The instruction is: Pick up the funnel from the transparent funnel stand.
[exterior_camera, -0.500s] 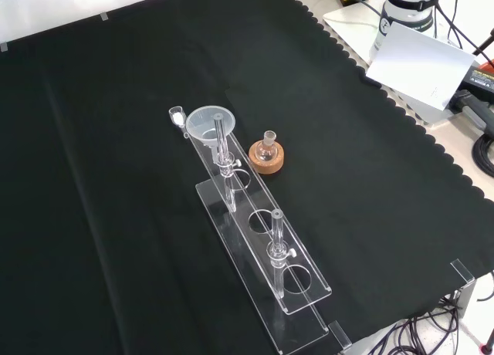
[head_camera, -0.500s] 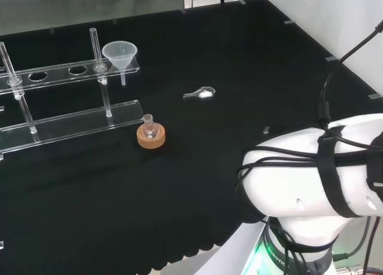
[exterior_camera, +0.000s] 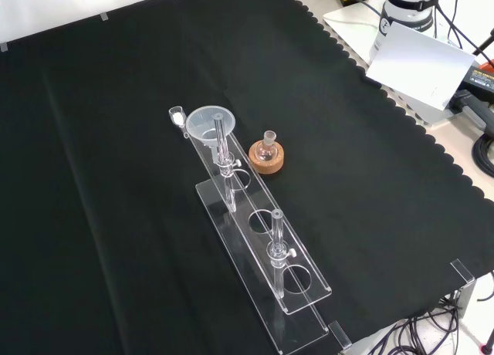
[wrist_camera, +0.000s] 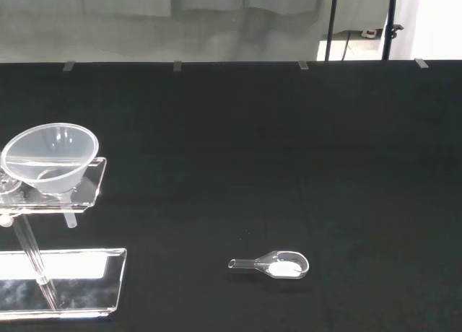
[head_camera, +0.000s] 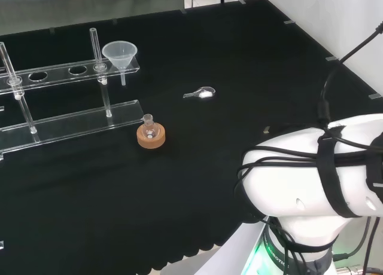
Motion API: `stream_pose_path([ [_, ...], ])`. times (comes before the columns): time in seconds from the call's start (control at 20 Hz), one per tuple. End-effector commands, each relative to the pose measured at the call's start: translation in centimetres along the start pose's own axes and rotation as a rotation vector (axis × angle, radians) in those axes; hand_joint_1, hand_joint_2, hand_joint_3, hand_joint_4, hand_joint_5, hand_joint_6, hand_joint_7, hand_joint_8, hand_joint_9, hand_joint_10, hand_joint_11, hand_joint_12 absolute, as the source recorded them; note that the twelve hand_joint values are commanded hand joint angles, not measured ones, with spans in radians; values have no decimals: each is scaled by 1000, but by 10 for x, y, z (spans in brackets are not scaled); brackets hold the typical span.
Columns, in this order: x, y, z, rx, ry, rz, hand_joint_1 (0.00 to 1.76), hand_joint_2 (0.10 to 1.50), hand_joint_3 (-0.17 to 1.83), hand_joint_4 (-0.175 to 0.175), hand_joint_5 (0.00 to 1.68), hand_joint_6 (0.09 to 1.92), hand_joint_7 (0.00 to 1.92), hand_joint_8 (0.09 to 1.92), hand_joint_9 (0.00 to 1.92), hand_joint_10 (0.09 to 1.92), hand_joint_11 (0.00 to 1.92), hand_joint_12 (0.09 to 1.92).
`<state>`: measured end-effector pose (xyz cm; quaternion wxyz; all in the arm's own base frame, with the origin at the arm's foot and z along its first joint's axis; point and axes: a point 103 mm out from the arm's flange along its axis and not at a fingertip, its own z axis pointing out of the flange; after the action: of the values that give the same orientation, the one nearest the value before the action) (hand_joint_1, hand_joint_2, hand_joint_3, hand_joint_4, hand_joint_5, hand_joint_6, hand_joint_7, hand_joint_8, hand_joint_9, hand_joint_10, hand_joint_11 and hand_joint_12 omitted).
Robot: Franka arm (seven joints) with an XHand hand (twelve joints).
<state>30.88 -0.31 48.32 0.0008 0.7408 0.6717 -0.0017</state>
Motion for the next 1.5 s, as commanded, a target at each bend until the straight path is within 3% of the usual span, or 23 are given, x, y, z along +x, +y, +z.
stream_pose_path([
  [0.05, 1, 6, 3, 10, -7, 9, 0, 1151, 441, 6, 216, 87, 0, 543, 173, 646, 215, 1339],
  [0.2, 5, 13, 6, -1, -6, 19, 0, 1151, 438, 6, 220, 87, 1, 543, 174, 646, 214, 1338],
  [0.65, 17, 57, 40, 62, -15, 18, 0, 1151, 431, 6, 224, 87, 5, 544, 180, 648, 217, 1340],
  [0.85, 30, 87, 58, 90, -32, -36, 0, 1152, 428, 5, 225, 87, 6, 545, 184, 649, 219, 1341],
  [1.1, 63, 117, 82, 127, -30, -96, 0, 1149, 422, 4, 223, 87, 9, 545, 189, 650, 217, 1342],
  [1.5, 107, 141, 102, 160, -33, -146, 0, 1132, 405, -2, 210, 87, 16, 547, 189, 651, 205, 1348],
])
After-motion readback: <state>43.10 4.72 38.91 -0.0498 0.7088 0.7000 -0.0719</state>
